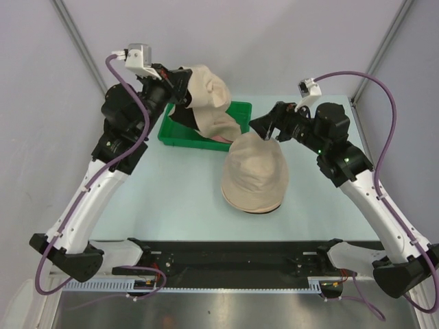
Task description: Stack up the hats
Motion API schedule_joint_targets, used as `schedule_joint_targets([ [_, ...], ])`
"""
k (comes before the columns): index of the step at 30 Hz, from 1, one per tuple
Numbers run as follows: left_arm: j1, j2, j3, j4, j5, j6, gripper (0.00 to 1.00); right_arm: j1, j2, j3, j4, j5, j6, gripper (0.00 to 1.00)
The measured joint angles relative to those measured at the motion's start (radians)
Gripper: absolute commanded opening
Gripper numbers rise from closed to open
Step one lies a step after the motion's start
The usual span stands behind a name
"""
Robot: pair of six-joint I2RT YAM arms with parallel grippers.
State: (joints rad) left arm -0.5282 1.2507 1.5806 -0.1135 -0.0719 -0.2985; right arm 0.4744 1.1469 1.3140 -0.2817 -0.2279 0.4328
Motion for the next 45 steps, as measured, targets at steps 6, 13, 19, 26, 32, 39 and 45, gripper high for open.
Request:
schedule_joint_targets([
  [6, -0.072, -0.024, 0.026, -0.036, -0.141, -0.096, 0.00, 0.074, -0.046, -0.006, 0.013, 0.003, -0.018, 0.87],
  [13, -0.276, -0.047, 0.032, -0.091, -0.435, -0.204, 0.00, 0.196, -0.066, 0.007, 0.027, 0.011, -0.083, 0.87],
  [19, -0.402, -0.026, 0.079, -0.117, -0.554, -0.262, 0.00, 0.302, -0.049, 0.044, 0.028, 0.023, -0.123, 0.86],
  [26, -0.428, -0.020, 0.103, -0.136, -0.593, -0.396, 0.00, 0.348, -0.042, 0.047, 0.027, 0.060, -0.149, 0.85],
  [32, -0.452, -0.020, 0.103, -0.135, -0.612, -0.486, 0.00, 0.413, -0.042, 0.047, 0.027, 0.183, -0.182, 0.84],
  [39, -0.501, -0.012, 0.102, -0.122, -0.665, -0.577, 0.00, 0.552, -0.038, 0.063, 0.054, 0.440, -0.250, 0.84],
  [45, -0.531, 0.036, 0.102, -0.122, -0.703, -0.623, 0.00, 0.600, 0.001, 0.159, 0.066, 0.605, -0.296, 0.84],
])
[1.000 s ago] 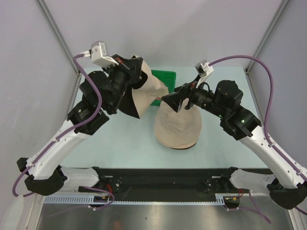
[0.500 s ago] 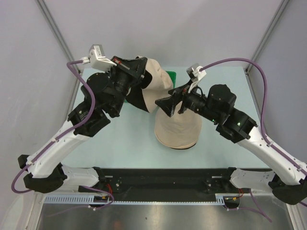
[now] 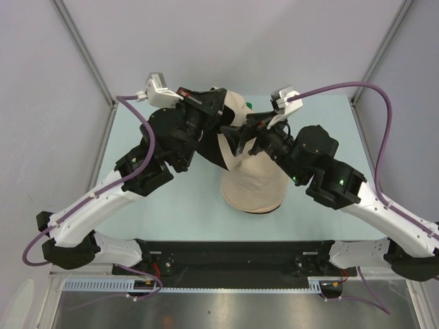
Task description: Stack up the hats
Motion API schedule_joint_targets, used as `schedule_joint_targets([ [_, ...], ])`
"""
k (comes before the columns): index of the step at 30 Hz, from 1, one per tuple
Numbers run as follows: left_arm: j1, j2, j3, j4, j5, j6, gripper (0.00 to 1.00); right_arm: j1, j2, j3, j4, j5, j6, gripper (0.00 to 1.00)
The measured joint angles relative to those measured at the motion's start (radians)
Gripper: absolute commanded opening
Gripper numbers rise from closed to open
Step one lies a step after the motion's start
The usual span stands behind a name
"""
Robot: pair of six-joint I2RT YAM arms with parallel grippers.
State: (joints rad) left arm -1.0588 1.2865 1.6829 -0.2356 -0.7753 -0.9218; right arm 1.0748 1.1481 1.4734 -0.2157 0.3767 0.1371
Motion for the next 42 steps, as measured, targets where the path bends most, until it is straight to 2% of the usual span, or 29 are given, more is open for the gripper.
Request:
schedule_joint_targets([
  [11, -0.032, 0.026, 0.000, 0.016, -0.026, -0.020, 0.00, 0.028, 0.082, 0.128, -0.024, 0.256, -0.031, 0.83],
  [21, -0.049, 0.028, -0.029, 0.064, -0.053, 0.038, 0.00, 0.035, 0.101, 0.119, -0.113, 0.431, -0.062, 0.79],
  [31, -0.055, 0.015, -0.048, 0.069, -0.049, 0.051, 0.00, -0.051, 0.037, 0.026, -0.113, 0.478, -0.083, 0.77],
  [38, -0.053, -0.002, -0.056, 0.065, -0.041, 0.059, 0.00, -0.149, 0.014, -0.048, -0.089, 0.378, -0.066, 0.75],
  [41, -0.053, -0.009, -0.056, 0.056, -0.040, 0.061, 0.00, -0.179, 0.013, -0.077, -0.084, 0.334, -0.055, 0.62],
  [42, -0.053, -0.012, -0.056, 0.054, -0.040, 0.063, 0.00, -0.183, 0.013, -0.083, -0.082, 0.324, -0.051, 0.51],
])
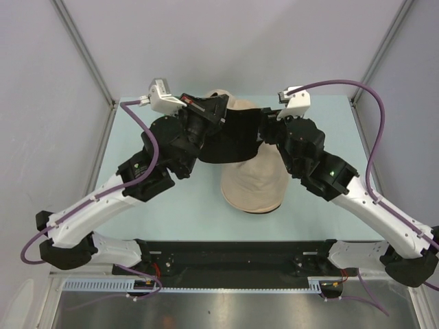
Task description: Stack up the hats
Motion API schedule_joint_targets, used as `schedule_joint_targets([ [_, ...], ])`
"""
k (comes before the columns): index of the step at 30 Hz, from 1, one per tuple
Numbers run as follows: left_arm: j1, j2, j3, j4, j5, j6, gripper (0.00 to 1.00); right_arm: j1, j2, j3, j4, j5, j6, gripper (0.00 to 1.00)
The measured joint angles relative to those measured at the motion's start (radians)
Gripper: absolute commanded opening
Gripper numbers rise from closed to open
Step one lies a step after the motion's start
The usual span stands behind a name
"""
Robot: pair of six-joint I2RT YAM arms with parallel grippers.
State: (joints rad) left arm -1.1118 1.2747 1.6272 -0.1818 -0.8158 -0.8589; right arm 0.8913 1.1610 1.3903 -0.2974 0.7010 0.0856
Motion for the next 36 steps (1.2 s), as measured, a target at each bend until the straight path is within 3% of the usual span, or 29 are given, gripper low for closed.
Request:
schedule_joint_targets([
  [2, 0.000, -0.008, 0.000, -0.001, 0.000, 0.006, 0.00, -0.006, 0.000, -0.008, 0.006, -0.027, 0.000, 0.34],
  [3, 0.000, -0.014, 0.000, -0.001, 0.000, 0.008, 0.00, -0.010, 0.000, -0.011, 0.011, -0.039, 0.000, 0.18],
  [6, 0.016, -0.032, -0.003, 0.008, 0.019, 0.032, 0.00, -0.027, 0.001, -0.012, 0.039, -0.065, -0.014, 0.00],
  [9, 0.092, -0.052, -0.053, 0.070, 0.151, 0.061, 0.00, -0.053, 0.009, -0.012, 0.088, -0.087, -0.045, 0.00],
  [13, 0.280, -0.050, -0.188, 0.245, 0.460, 0.072, 0.00, -0.125, 0.040, -0.022, 0.172, -0.098, -0.125, 0.00],
  [18, 0.417, 0.066, -0.183, 0.377, 0.780, 0.083, 0.00, -0.222, 0.060, -0.074, 0.288, -0.101, -0.203, 0.00],
  [24, 0.468, 0.160, -0.178, 0.513, 1.049, 0.155, 0.00, -0.267, -0.016, -0.268, 0.513, -0.084, -0.279, 0.00],
  [28, 0.502, 0.161, -0.310, 0.661, 1.216, 0.159, 0.00, -0.242, -0.147, -0.482, 0.642, -0.113, -0.332, 0.00],
  [36, 0.513, 0.140, -0.498, 0.713, 1.354, 0.162, 0.00, -0.132, -0.318, -0.570, 0.523, -0.116, -0.323, 0.02],
])
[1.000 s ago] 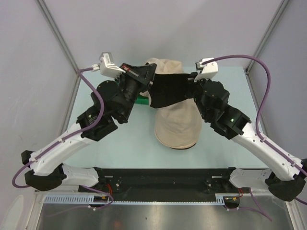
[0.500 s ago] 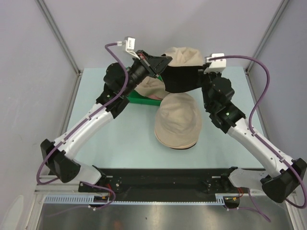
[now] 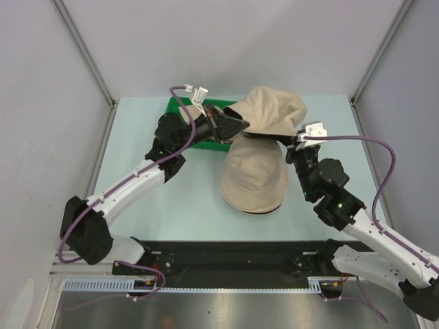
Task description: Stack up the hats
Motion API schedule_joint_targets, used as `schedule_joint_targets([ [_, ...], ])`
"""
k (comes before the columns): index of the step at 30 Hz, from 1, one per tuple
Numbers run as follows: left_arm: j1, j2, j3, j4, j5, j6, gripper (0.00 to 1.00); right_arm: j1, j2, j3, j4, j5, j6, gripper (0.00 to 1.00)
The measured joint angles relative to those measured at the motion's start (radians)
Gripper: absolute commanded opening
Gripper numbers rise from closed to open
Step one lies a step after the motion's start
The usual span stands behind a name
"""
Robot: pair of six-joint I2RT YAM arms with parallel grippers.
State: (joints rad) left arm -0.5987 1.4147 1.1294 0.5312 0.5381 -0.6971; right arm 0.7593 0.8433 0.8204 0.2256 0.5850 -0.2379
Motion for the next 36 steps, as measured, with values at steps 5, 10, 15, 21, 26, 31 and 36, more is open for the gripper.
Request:
schedule_joint_targets([
  [5, 0.004, -0.124, -0.077, -0.011, 0.014, -0.001, 0.00, 0.094, -0.061, 0.008, -0.148, 0.017, 0.078, 0.53],
  [10, 0.042, -0.210, -0.193, -0.012, -0.003, -0.016, 0.00, 0.120, -0.090, 0.051, -0.354, 0.025, 0.223, 0.69],
  [15, 0.051, -0.243, -0.326, -0.018, -0.027, -0.036, 0.00, 0.135, -0.168, 0.101, -0.533, -0.032, 0.325, 0.68],
  [21, 0.051, -0.279, -0.422, -0.025, -0.038, -0.038, 0.00, 0.137, -0.282, 0.196, -0.653, -0.099, 0.427, 0.73],
  [26, 0.051, -0.332, -0.469, -0.013, -0.029, -0.037, 0.00, 0.132, -0.273, 0.256, -0.671, -0.078, 0.504, 0.79],
  [31, 0.051, -0.349, -0.497, 0.001, 0.010, -0.036, 0.00, -0.039, -0.118, 0.247, -0.657, -0.287, 0.595, 0.78],
  [36, 0.051, -0.351, -0.556, 0.011, 0.015, -0.035, 0.00, -0.474, -0.066, 0.081, -0.524, -0.695, 0.768, 0.76],
])
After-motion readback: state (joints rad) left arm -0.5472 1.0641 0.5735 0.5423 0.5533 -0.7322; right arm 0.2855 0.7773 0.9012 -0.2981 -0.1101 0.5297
